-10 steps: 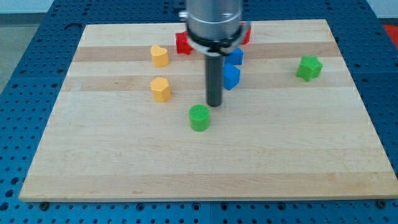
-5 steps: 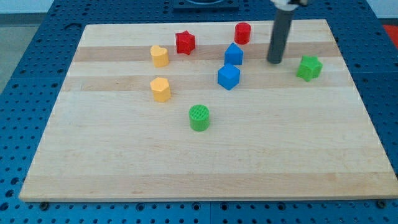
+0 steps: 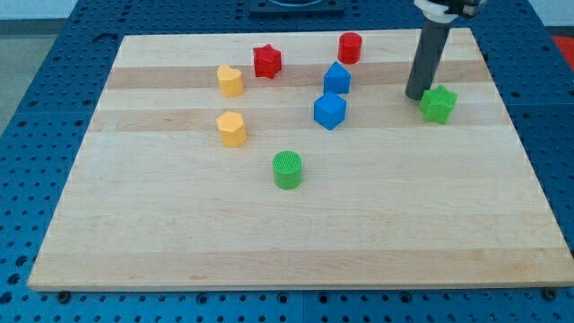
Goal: Move the green star towards bottom right
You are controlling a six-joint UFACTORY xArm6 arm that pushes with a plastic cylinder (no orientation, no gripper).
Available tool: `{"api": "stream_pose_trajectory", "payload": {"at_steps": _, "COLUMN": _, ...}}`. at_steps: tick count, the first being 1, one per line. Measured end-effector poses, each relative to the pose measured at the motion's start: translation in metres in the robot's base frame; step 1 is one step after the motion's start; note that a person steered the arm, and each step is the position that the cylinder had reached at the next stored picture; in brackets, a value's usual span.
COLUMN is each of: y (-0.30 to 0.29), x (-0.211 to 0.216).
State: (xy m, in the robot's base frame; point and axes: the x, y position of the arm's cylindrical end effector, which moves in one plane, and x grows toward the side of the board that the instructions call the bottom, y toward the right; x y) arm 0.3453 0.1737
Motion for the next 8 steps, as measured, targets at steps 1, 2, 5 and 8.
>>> {"api": "stream_pose_trajectory", "payload": {"at_steps": 1, "y": -0.006, "x": 0.000}}
{"api": "stream_pose_trajectory", "payload": {"at_steps": 2, "y": -0.021, "x": 0.000}}
{"api": "stream_pose_trajectory", "payload": {"at_steps": 5, "y": -0.067, "x": 0.028}}
{"api": "stream_pose_trajectory", "payload": {"at_steps": 8, "y": -0.070, "x": 0.055}}
